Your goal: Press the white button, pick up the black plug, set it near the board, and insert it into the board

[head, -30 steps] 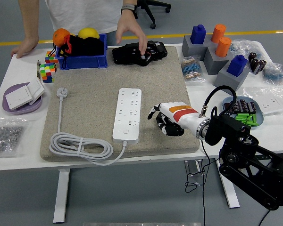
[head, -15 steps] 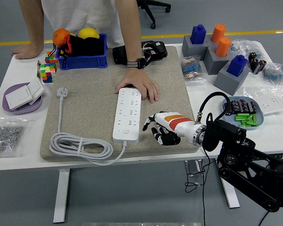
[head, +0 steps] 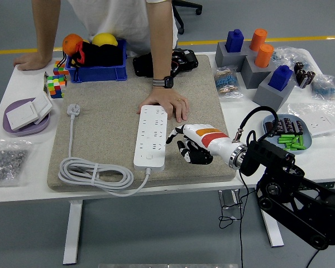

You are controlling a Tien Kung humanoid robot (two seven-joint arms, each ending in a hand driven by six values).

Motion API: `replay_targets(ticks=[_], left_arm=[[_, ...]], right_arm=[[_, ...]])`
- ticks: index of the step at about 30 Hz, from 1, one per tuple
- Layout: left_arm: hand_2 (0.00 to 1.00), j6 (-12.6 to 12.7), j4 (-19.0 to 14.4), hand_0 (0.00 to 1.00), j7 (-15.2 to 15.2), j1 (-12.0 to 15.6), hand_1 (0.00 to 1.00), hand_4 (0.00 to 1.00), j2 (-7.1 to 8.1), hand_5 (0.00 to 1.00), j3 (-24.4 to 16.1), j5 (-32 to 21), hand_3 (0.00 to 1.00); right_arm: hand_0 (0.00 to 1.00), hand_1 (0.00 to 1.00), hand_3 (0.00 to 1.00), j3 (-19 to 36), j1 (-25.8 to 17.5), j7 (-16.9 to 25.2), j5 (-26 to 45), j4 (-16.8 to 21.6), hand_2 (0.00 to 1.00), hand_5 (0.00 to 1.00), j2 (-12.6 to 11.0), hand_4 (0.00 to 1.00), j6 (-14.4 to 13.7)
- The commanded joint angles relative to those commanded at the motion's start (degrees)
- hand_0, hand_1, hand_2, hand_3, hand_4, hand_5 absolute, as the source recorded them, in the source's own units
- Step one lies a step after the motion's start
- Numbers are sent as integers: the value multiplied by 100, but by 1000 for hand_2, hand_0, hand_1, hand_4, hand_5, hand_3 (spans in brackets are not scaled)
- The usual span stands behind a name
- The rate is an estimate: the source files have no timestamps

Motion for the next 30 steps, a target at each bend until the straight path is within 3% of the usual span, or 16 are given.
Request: replay_targets(ticks=[10,17,30], left_arm=[[735,-1,0,810,-6,3,782,591,-14,531,23,-16,787],[735,0,0,810,-6,-26,782,591,-10,530,14,-20,787],[735,-5,0,810,-5,-21,782,591,-15,531,13,-11,787]], right_arm=[[2,2,664,-2,-11,-23,59,-7,114,2,-22,238,49],[2,2,662,-93,73,-250,70,-102,100,2,1,262,262],[2,2,659,-167,34,-424,-59,-274,95,2,17,274,243]])
